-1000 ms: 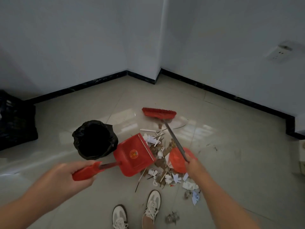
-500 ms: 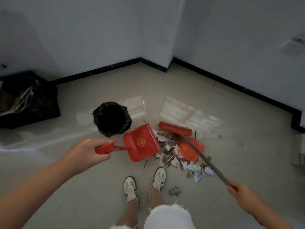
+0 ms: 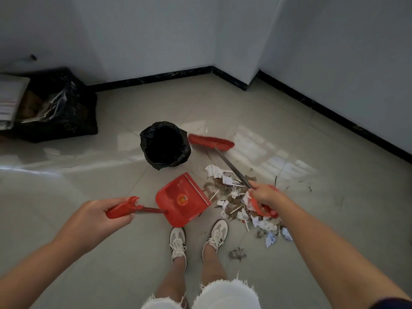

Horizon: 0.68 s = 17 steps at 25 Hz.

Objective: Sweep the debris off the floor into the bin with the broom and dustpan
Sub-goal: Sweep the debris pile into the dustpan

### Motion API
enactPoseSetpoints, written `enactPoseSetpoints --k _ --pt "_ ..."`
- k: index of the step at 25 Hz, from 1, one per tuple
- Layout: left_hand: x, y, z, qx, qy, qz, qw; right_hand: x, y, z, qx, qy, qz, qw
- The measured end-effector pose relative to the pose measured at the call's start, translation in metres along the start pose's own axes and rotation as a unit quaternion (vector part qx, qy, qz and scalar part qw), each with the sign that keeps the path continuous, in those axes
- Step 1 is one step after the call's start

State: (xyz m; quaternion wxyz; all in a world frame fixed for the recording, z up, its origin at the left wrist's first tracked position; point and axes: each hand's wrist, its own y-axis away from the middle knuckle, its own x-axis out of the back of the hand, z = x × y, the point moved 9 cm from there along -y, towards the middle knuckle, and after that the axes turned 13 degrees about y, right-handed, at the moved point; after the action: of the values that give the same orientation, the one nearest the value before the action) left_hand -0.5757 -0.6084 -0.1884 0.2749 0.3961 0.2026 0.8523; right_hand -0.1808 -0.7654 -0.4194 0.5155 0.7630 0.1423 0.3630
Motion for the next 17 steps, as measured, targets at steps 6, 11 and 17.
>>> enactPoseSetpoints --k 6,11,17 --pt "0.013 -0.004 -0.008 -0.004 -0.03 -0.013 0.999 0.001 0.079 0.064 -0.012 0.237 0.019 0.971" --pt "0.008 -0.008 0.012 -0.037 -0.068 -0.025 0.997 -0.007 0.15 0.139 -0.08 0.168 0.053 0.981" --pt "-0.014 -0.022 0.082 -0.114 -0.139 -0.06 0.982 -0.083 0.266 0.173 -0.17 -0.288 0.082 0.939"
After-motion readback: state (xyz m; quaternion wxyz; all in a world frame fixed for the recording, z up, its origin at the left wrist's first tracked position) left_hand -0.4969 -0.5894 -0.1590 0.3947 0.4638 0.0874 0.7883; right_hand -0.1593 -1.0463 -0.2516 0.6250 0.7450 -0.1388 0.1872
